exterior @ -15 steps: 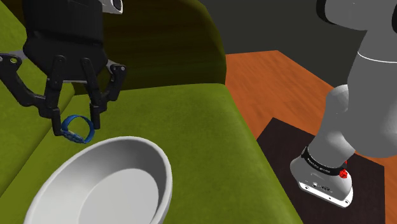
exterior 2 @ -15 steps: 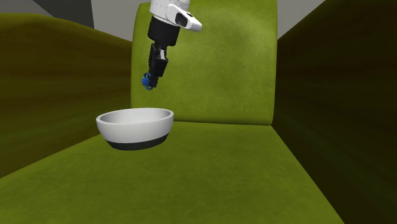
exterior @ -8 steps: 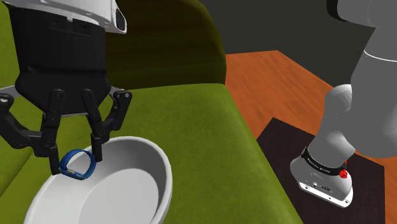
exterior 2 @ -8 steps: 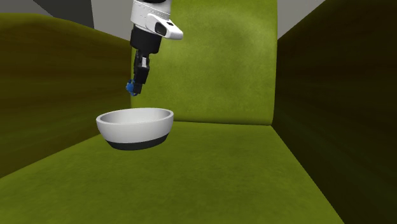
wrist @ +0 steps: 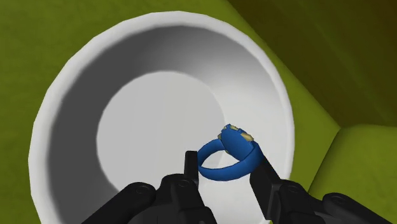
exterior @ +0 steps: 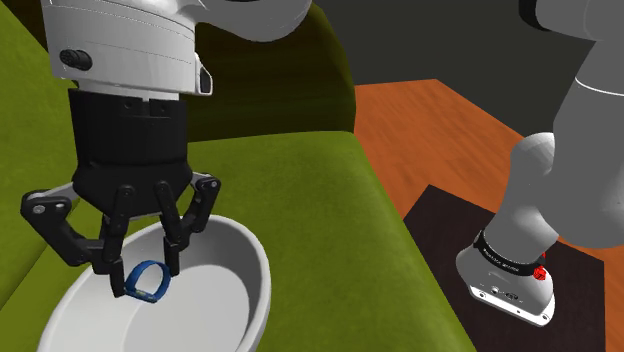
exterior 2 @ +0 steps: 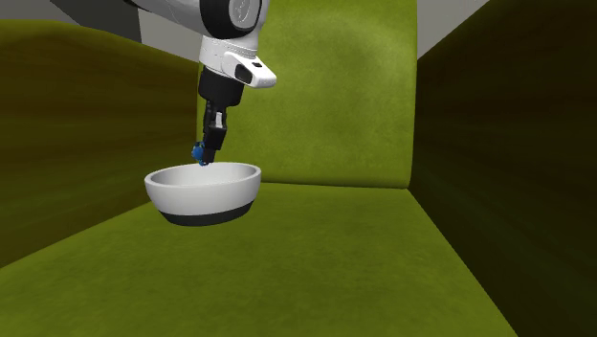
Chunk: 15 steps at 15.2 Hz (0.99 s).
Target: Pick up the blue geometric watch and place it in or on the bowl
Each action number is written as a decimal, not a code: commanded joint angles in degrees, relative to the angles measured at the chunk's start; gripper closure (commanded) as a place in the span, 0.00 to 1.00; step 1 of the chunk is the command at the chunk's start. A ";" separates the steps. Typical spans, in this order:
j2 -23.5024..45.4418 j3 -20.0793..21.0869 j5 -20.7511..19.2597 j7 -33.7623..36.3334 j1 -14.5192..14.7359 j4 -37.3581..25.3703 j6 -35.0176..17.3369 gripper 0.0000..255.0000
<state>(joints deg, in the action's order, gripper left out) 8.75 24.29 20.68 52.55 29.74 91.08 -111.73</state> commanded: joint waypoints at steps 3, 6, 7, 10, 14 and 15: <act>-0.03 0.06 0.27 -0.66 0.06 2.03 -1.95 1.00; -0.03 0.06 0.27 -0.66 0.06 2.03 -1.95 1.00; -0.03 0.06 0.27 -0.66 0.06 2.03 -1.95 1.00; -0.03 0.06 0.27 -0.66 0.06 2.03 -1.94 1.00; -0.03 0.06 0.27 -0.66 0.06 2.03 -1.94 0.00; -0.03 0.06 0.27 -0.66 0.06 2.03 -1.94 0.00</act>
<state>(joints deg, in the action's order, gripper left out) 8.72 24.36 20.95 51.89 29.80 93.11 -113.67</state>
